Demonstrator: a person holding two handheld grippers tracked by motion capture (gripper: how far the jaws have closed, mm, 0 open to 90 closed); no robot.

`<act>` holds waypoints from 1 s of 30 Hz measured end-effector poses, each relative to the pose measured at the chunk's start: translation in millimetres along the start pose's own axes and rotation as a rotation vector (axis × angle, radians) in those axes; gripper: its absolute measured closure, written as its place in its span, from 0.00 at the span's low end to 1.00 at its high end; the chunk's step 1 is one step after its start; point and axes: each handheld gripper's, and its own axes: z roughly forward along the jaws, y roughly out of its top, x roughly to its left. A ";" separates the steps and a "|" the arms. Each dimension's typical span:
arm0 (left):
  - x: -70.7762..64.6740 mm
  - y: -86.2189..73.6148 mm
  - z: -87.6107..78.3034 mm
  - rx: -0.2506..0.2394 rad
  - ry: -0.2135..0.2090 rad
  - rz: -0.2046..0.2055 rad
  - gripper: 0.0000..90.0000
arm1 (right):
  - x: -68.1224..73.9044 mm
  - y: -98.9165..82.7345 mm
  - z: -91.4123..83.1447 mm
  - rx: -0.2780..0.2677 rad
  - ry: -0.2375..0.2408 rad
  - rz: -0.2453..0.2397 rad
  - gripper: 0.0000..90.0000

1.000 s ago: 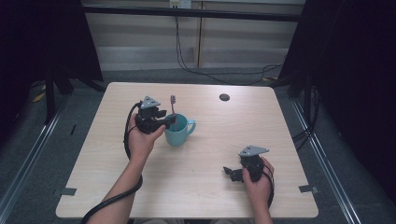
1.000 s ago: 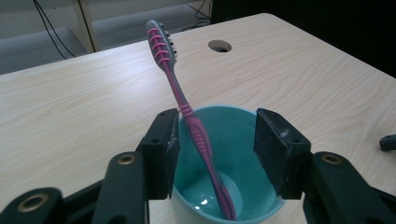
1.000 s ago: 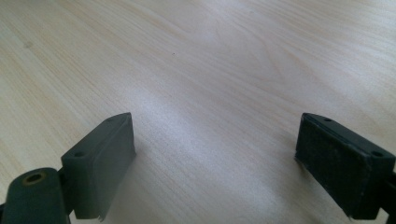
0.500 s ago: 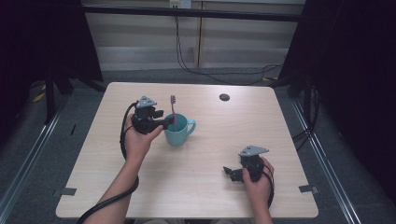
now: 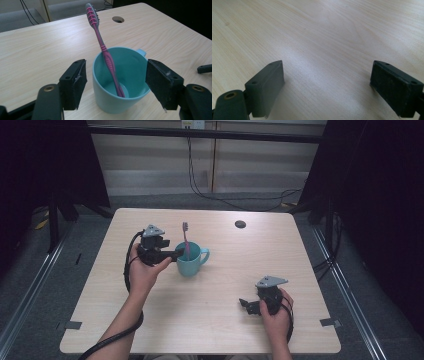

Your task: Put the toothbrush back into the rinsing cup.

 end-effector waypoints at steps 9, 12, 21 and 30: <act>6.7 -2.8 -5.7 0.016 0.010 -0.030 0.31 | -0.2 0.0 0.1 -0.001 0.000 -0.003 0.12; 8.2 -4.0 -7.4 0.016 0.016 -0.029 0.30 | -0.2 0.0 0.0 0.000 0.000 -0.002 0.12; 10.7 -9.4 -10.6 0.024 0.008 -0.024 0.26 | -0.2 0.0 0.0 0.000 0.000 -0.002 0.12; 13.1 -13.8 -14.2 0.023 -0.007 -0.026 0.21 | -0.3 0.0 0.1 -0.001 0.000 -0.003 0.12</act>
